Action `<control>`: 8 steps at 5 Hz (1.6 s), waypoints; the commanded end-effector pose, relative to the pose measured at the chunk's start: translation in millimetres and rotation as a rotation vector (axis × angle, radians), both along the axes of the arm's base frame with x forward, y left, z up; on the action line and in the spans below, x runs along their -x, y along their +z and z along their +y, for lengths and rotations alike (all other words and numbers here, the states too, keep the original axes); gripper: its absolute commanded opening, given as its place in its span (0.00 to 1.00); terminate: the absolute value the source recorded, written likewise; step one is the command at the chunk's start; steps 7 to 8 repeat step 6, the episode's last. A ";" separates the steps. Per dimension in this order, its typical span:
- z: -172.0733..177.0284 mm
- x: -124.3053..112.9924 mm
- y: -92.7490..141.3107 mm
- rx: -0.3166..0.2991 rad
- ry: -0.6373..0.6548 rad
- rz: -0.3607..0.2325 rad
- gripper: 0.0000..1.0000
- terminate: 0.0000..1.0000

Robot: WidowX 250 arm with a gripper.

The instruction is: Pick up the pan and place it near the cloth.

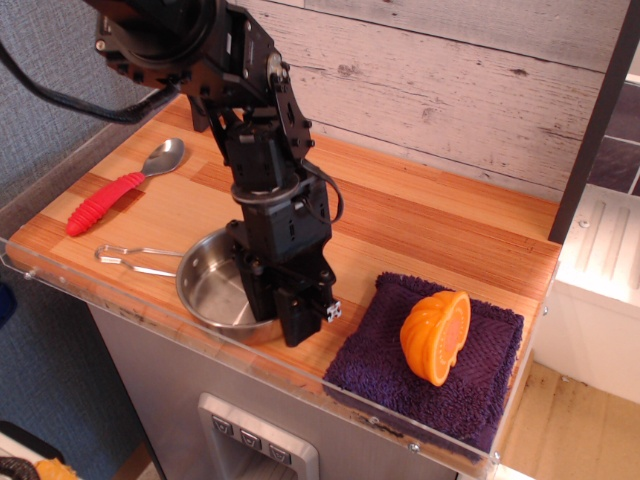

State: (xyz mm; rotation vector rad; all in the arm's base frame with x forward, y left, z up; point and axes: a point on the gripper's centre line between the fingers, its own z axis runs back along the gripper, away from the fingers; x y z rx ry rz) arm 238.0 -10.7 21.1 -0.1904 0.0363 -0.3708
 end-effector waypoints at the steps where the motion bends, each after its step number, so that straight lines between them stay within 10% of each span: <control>1: -0.5 -3.0 46.1 0.017 0.053 -0.145 1.00 0.00; 2: 5.8 0.1 88.4 -0.049 0.243 -0.229 1.00 0.00; 5: 28.9 -12.1 89.1 -0.071 0.429 -0.174 1.00 0.00; 6: 28.9 -12.1 89.1 -0.071 0.429 -0.174 1.00 1.00; 8: 28.9 -12.1 89.1 -0.071 0.429 -0.174 1.00 1.00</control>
